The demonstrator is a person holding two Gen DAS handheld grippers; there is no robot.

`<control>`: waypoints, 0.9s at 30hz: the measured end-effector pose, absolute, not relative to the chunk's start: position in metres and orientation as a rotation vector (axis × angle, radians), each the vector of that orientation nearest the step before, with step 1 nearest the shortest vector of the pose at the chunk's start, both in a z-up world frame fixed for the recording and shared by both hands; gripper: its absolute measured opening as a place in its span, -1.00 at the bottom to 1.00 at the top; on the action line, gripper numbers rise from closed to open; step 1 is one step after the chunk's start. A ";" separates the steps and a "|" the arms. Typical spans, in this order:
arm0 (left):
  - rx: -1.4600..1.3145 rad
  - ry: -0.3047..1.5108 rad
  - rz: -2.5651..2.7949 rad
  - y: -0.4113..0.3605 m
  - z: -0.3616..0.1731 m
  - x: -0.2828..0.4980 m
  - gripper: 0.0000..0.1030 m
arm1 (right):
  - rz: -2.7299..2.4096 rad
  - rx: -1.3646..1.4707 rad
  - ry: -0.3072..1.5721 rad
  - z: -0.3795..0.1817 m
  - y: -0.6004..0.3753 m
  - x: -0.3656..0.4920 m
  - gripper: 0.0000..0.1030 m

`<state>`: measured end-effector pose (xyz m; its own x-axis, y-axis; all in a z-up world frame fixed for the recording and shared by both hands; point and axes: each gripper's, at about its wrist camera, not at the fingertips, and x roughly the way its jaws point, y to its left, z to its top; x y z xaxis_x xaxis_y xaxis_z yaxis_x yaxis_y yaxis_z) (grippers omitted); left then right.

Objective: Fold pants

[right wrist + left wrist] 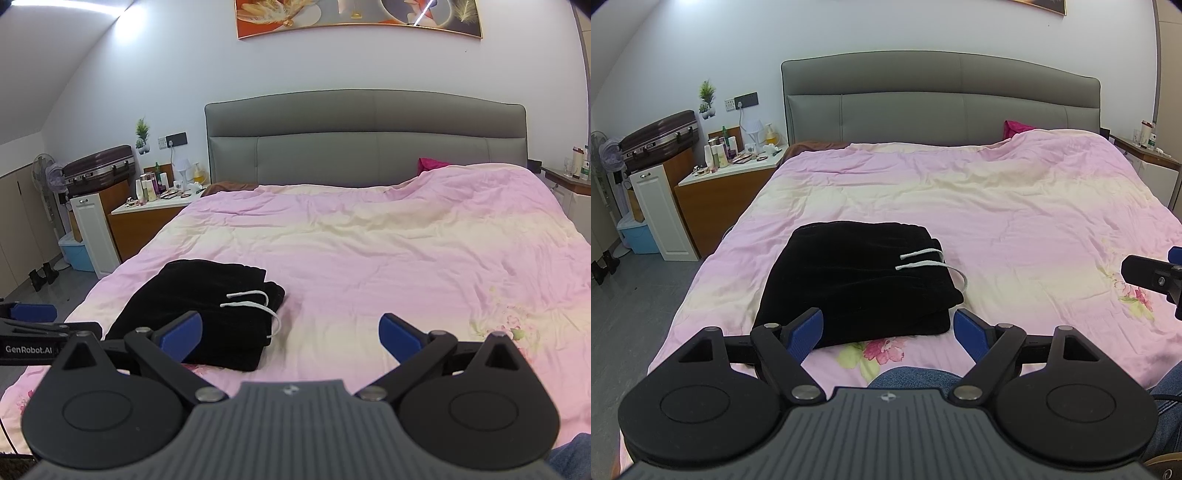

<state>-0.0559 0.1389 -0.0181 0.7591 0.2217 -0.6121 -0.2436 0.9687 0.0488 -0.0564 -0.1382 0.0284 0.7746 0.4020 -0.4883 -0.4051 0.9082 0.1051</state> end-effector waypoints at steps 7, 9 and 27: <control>-0.034 0.664 0.253 0.138 -0.017 -0.056 0.82 | 0.431 0.001 0.522 0.030 -0.139 -0.057 0.90; -0.034 0.664 0.253 0.138 -0.017 -0.056 0.83 | 0.432 0.006 0.522 0.030 -0.140 -0.058 0.90; -0.046 0.638 0.237 0.134 -0.015 -0.058 0.82 | 0.406 -0.003 0.535 0.025 -0.141 -0.057 0.90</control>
